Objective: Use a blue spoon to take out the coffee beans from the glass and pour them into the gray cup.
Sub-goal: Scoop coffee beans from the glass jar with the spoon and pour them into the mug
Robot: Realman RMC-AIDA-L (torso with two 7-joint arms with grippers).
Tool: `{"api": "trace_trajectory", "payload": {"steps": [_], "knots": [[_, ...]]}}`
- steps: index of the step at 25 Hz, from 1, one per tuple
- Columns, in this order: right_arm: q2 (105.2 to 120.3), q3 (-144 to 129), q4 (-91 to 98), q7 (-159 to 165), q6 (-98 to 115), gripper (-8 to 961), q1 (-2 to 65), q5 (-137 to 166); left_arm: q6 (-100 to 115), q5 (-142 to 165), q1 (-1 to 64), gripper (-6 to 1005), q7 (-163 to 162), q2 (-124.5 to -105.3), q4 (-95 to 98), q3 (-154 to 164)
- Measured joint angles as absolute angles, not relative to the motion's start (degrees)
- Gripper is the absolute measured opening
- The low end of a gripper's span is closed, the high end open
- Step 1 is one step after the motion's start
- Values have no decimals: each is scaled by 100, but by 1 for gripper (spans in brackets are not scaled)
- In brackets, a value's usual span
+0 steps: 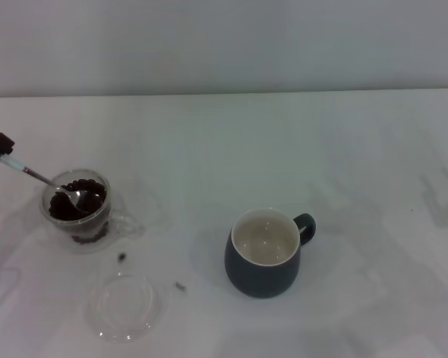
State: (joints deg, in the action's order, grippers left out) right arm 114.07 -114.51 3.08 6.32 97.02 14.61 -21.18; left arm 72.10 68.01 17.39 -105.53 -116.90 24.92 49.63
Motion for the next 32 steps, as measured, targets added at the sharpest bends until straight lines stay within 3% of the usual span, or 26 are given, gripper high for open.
{"api": "trace_trajectory", "payload": {"steps": [15, 32], "knots": [[11425, -11451, 308, 632, 9715, 394, 1444, -2091, 7708, 6842, 2148, 133, -10521, -11860, 2321, 5020], [11453, -11451, 308, 633, 9707, 395, 1475, -2126, 7732, 6876, 3138, 133, -10599, -11862, 1598, 5369]]}}
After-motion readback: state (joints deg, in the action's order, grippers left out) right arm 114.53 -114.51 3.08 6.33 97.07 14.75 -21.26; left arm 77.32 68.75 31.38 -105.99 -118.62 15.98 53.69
